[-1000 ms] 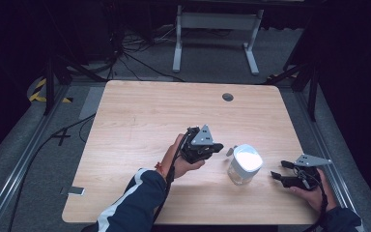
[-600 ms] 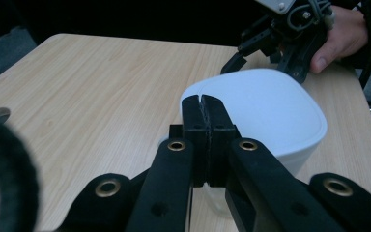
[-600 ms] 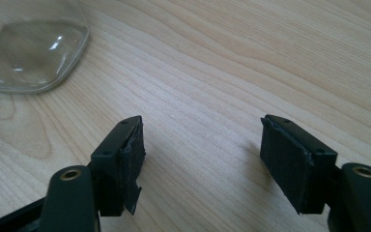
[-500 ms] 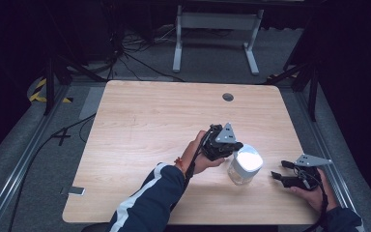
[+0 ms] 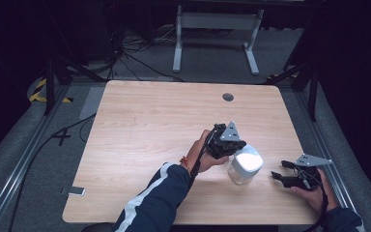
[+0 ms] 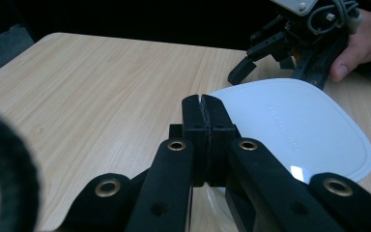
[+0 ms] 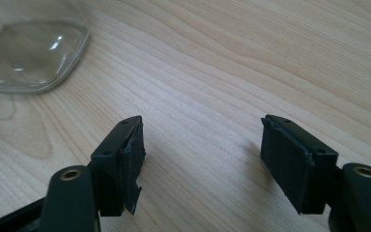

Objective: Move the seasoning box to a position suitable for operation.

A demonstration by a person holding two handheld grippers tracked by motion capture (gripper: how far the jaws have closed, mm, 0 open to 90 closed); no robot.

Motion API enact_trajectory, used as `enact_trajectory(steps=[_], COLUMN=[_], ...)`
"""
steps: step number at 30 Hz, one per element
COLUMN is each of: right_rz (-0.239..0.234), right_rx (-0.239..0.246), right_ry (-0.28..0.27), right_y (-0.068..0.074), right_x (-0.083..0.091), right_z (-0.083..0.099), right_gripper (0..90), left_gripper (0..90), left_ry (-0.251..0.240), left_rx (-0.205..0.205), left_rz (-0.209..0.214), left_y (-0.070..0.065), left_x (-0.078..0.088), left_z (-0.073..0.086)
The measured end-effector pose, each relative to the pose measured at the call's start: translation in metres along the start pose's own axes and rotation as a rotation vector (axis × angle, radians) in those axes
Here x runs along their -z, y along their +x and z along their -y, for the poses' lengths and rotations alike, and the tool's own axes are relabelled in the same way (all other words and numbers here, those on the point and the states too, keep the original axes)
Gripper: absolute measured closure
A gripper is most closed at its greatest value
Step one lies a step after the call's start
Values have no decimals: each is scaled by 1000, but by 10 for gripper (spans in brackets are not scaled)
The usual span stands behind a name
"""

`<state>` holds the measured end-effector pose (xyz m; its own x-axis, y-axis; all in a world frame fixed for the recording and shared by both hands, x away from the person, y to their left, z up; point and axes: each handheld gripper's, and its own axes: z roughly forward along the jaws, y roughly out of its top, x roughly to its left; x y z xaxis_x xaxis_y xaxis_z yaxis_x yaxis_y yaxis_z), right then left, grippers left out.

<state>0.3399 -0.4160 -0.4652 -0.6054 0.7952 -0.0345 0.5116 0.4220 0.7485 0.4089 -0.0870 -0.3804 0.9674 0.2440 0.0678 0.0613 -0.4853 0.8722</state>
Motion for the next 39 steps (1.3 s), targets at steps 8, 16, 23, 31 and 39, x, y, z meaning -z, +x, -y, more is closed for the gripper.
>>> enact_trajectory(steps=[8, 16, 23, 31, 39], right_rz=[0, -51, -142, -209, -196], right_rx=[-2, 43, 102, 199, 226], right_ry=[15, -49, -180, -190, -187], right_y=[0, 8, 32, 65, 78], right_x=[1, 21, 49, 57, 53], right_z=[-1, -17, -42, -70, -87], right_gripper=[319, 626, 814, 897, 898], left_gripper=[899, 899, 899, 899, 898], left_ry=[-5, -13, -8, -4, -2], left_rx=[-2, 7, 0, 5, -9], left_rz=[-5, -10, -19, -32, -35], left_y=[1, 5, 5, 6, 6], left_x=[-1, -1, -2, -3, -3], left_z=[1, 3, 2, 5, 5])
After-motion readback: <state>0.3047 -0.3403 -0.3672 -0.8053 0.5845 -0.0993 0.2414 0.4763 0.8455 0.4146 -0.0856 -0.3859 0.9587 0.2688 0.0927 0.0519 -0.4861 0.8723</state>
